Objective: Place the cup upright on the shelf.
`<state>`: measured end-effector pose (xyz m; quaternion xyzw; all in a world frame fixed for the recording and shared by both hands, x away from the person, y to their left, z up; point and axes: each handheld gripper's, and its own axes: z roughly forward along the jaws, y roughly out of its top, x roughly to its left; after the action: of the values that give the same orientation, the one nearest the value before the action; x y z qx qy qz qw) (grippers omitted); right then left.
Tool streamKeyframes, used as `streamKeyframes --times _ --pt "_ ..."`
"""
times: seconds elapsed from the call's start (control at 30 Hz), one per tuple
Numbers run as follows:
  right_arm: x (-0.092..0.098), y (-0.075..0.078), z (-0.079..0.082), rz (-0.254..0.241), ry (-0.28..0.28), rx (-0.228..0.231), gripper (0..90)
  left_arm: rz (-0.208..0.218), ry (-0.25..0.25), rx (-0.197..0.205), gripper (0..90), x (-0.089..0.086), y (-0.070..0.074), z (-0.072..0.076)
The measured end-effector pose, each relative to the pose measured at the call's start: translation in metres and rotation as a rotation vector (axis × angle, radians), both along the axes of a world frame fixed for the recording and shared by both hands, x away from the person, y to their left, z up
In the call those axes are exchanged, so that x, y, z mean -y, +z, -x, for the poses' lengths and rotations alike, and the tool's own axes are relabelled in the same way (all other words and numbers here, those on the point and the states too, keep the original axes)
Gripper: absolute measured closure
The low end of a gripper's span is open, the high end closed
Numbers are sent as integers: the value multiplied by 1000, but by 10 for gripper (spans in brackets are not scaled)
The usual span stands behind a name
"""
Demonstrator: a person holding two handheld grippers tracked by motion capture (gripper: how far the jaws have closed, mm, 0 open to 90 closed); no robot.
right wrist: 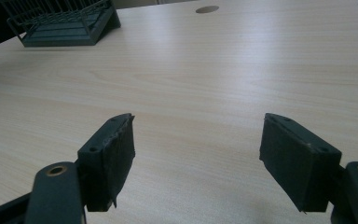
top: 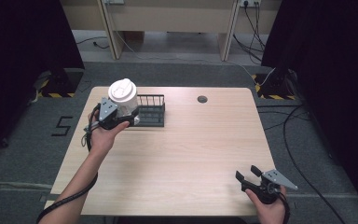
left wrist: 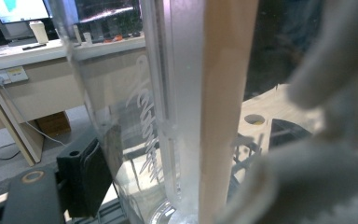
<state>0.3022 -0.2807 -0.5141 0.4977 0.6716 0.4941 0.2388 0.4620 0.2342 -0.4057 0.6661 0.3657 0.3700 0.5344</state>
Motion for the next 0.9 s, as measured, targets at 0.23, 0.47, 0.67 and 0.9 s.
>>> streamKeyframes --times 0.23,0.47,0.67,0.9 --pt "0 0 0 1 0 1 268 3 12 9 172 2 6 -9" --pt "0 0 0 -2 1 0 268 7 17 4 172 6 5 -16" --pt "0 0 0 -2 1 1 268 10 17 1 172 9 5 -19" --pt "0 0 0 -3 1 0 269 9 26 -4 172 11 6 -28"
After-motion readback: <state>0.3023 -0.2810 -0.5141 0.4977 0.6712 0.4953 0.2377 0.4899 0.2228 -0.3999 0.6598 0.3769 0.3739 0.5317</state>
